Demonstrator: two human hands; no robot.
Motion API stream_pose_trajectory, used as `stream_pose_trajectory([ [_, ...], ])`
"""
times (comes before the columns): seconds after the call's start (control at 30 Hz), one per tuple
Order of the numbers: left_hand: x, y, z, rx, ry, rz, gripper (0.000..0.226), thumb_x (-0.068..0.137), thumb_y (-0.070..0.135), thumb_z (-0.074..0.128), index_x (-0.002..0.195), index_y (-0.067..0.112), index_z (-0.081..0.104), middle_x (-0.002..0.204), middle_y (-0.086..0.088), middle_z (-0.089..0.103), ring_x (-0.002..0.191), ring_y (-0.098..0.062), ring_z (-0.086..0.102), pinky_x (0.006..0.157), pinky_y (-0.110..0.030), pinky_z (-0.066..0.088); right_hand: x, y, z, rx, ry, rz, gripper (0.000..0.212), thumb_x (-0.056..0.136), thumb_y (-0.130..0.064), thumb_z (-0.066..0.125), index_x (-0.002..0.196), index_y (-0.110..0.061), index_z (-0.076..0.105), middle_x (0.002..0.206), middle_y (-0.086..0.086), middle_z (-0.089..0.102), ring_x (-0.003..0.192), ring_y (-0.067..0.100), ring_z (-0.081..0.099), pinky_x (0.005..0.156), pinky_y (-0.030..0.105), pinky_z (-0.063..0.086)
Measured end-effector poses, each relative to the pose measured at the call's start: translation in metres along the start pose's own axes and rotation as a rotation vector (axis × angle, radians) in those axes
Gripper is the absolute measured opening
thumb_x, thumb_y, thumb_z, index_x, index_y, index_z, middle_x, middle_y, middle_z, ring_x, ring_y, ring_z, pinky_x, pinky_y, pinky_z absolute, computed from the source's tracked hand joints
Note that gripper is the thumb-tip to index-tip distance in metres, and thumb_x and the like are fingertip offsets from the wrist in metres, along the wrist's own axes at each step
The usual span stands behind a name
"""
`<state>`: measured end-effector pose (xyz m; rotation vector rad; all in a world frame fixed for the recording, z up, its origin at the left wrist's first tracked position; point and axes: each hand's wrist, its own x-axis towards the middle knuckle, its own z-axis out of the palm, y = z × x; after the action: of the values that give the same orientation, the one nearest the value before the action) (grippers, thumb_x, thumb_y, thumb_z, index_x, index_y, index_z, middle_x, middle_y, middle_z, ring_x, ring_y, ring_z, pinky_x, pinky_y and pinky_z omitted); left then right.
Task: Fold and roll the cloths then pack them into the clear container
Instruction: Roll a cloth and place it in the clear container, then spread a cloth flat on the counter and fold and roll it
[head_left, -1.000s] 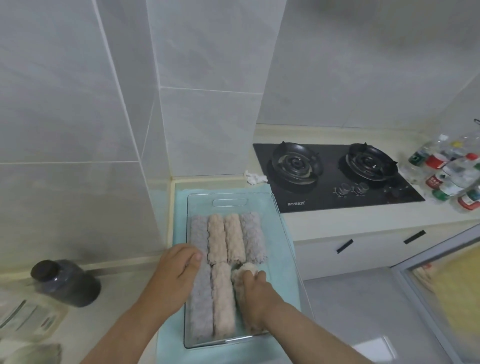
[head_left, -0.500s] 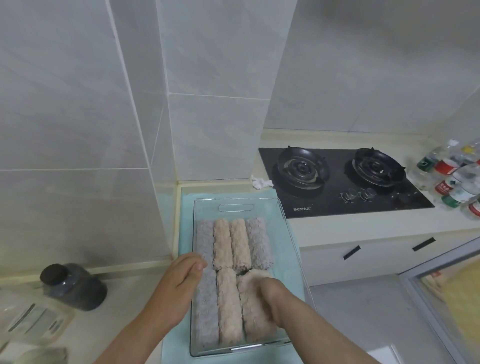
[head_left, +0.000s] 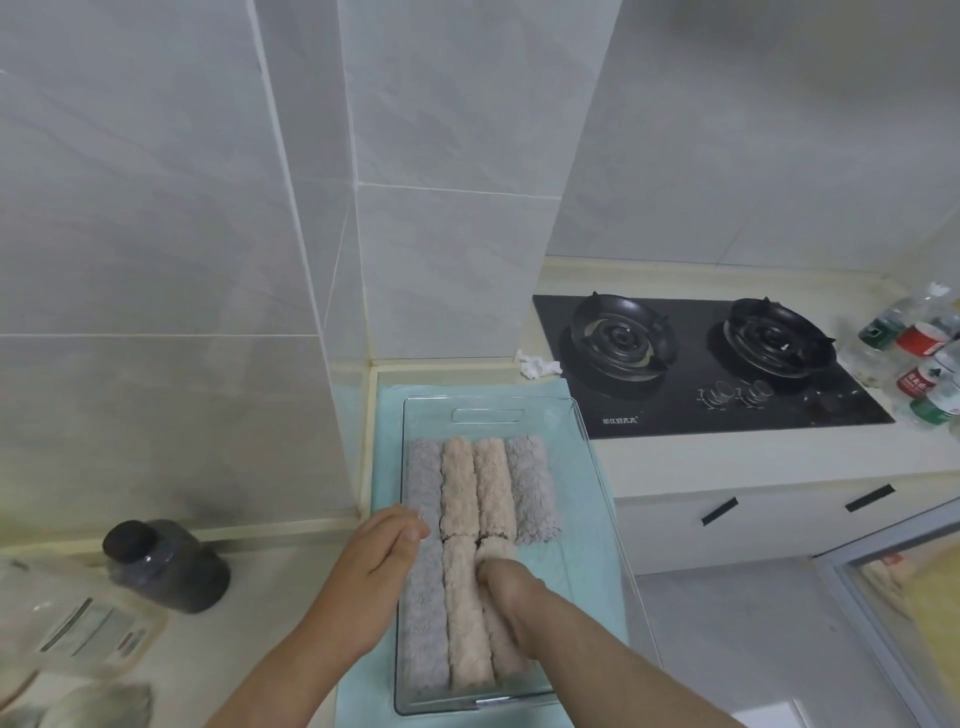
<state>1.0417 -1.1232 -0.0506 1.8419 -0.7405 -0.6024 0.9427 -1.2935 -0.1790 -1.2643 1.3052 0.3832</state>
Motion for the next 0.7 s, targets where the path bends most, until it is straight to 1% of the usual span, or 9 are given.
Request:
stream_pose_trajectory([
  [0.07,0.0,0.0,0.0,-0.001,0.012,0.007,0.03,0.101,0.012,0.042,0.089,0.028,0.065,0.11,0.017,0.057,0.105,0.02,0.045,0.086,0.005,0.026,-0.033,-0.013,0.006,0.089,0.008,0.068,0.057,0.074,-0.039,0.045,0.122,-0.015,0.063,0.119,0.011,0.064,0.102,0.027,0.065,0.087,0.036,0.055],
  [0.13,-0.001,0.0,0.0,-0.002,0.014,0.008,0.029,0.101,0.012,0.042,0.089,0.027,0.064,0.105,0.022,0.058,0.104,0.019,0.046,0.085,0.004,0.027,-0.075,-0.028,0.01,0.156,-0.017,0.082,0.035,0.089,-0.027,0.04,0.103,-0.01,0.067,0.099,0.011,0.069,0.083,0.023,0.066,0.062,0.024,0.053],
  [0.17,-0.001,0.0,0.0,-0.002,0.012,0.009,0.029,0.101,0.012,0.042,0.089,0.025,0.064,0.103,0.023,0.058,0.103,0.019,0.046,0.085,0.004,0.028,-0.08,-0.03,0.01,0.177,-0.031,0.08,0.032,0.094,-0.021,0.037,0.096,-0.009,0.067,0.092,0.01,0.068,0.078,0.022,0.065,0.056,0.023,0.05],
  [0.23,-0.002,0.001,-0.001,0.0,0.01,0.011,0.028,0.101,0.012,0.042,0.089,0.022,0.065,0.102,0.021,0.058,0.101,0.021,0.046,0.084,0.004,0.028,-0.083,-0.031,0.005,0.175,-0.021,0.099,0.035,0.097,-0.02,0.034,0.094,-0.009,0.067,0.092,0.012,0.07,0.084,0.024,0.067,0.063,0.026,0.054],
  [0.33,-0.002,0.003,-0.001,-0.009,0.008,0.017,0.027,0.101,0.011,0.041,0.09,0.018,0.065,0.102,0.023,0.057,0.098,0.023,0.046,0.083,0.004,0.029,-0.083,-0.028,0.0,0.161,-0.013,0.095,0.033,0.092,-0.025,0.041,0.097,-0.01,0.07,0.097,0.013,0.073,0.092,0.027,0.069,0.076,0.031,0.056],
  [0.4,-0.002,0.003,-0.002,-0.015,0.007,0.003,0.029,0.101,0.011,0.041,0.091,0.021,0.065,0.101,0.019,0.059,0.099,0.023,0.046,0.083,0.004,0.028,-0.077,-0.025,-0.002,0.137,-0.018,0.056,0.034,0.08,-0.029,0.051,0.101,-0.009,0.07,0.097,0.014,0.074,0.091,0.029,0.071,0.081,0.036,0.057],
  [0.5,0.0,0.004,-0.006,-0.041,0.019,-0.019,0.029,0.102,0.013,0.041,0.092,0.026,0.065,0.107,0.017,0.06,0.103,0.018,0.049,0.083,0.004,0.03,-0.058,-0.016,-0.01,0.088,0.0,-0.006,0.052,0.06,-0.037,0.06,0.105,-0.013,0.071,0.097,0.013,0.075,0.092,0.03,0.071,0.091,0.044,0.055],
  [0.6,0.002,0.007,-0.009,-0.087,0.022,-0.07,0.023,0.101,0.017,0.044,0.097,0.027,0.065,0.102,0.017,0.063,0.1,0.016,0.051,0.081,-0.002,0.036,-0.077,-0.021,-0.018,0.048,0.031,-0.014,0.052,0.063,-0.04,0.064,0.107,-0.014,0.069,0.097,0.007,0.074,0.09,0.024,0.07,0.086,0.035,0.056],
  [0.7,0.003,0.011,-0.015,-0.128,0.038,-0.108,0.016,0.098,0.021,0.051,0.099,0.027,0.066,0.106,0.013,0.065,0.103,0.008,0.055,0.082,-0.009,0.038,-0.097,-0.027,-0.024,0.036,0.09,-0.053,0.061,0.066,-0.038,0.062,0.12,-0.009,0.06,0.109,0.005,0.066,0.096,0.019,0.063,0.071,0.028,0.048],
])
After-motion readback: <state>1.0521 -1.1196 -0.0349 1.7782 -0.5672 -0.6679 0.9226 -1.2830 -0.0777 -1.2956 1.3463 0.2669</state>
